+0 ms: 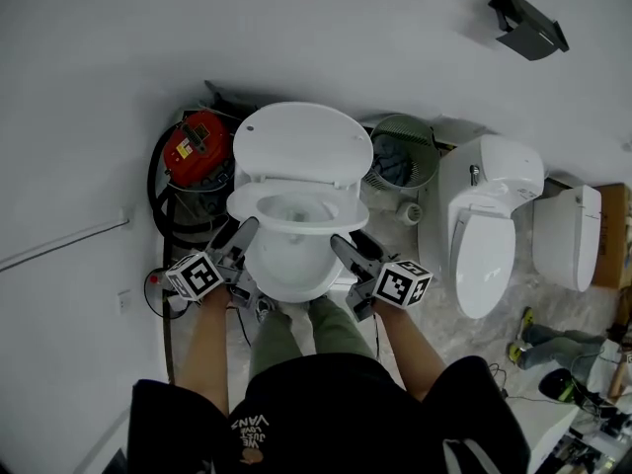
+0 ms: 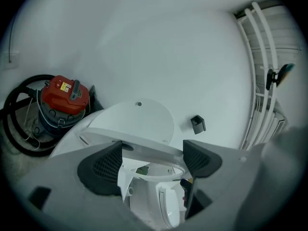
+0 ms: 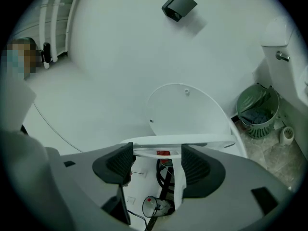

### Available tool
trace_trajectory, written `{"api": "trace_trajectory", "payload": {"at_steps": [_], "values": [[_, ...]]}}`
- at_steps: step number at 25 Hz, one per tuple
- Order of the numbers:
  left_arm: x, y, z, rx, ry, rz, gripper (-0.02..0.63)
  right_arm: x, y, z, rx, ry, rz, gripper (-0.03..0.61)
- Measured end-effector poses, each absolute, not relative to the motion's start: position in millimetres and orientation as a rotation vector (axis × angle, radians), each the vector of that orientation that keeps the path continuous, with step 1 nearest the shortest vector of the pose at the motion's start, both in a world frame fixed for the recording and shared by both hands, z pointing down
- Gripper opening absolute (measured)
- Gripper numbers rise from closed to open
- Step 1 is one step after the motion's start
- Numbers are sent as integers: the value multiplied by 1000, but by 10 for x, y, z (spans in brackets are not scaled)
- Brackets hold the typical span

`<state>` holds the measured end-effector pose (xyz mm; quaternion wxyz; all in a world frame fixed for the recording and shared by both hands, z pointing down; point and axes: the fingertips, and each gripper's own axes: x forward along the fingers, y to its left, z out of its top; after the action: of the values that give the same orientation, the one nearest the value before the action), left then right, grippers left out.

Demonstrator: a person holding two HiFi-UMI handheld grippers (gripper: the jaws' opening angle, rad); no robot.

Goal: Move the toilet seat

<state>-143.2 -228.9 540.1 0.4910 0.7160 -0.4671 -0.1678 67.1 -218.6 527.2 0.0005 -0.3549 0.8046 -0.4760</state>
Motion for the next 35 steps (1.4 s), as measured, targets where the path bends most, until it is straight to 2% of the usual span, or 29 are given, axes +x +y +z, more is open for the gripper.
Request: {"api": "trace_trajectory", "payload": {"at_steps": [8, 11, 20, 28, 35], "values": [[-1462, -2595, 5263, 1726, -1248, -467, 397, 625, -2490, 5192, -1087, 2623, -1434, 313], [-1542, -2676, 5261, 1730, -1339, -437, 414, 606, -2609, 5174, -1106, 2658, -1405, 310], [-1614, -2721, 5089, 1812, -1440, -333, 410, 550, -2988, 5117, -1156, 2678, -1354, 295], [-1678, -2719, 4995, 1793, -1495, -367, 356, 522, -3348, 5105, -1190, 2712, -1303, 288], [-1683, -2678, 4919, 1819, -1547, -337, 278, 523, -3574, 5129, -1229, 2735, -1252, 264]]}}
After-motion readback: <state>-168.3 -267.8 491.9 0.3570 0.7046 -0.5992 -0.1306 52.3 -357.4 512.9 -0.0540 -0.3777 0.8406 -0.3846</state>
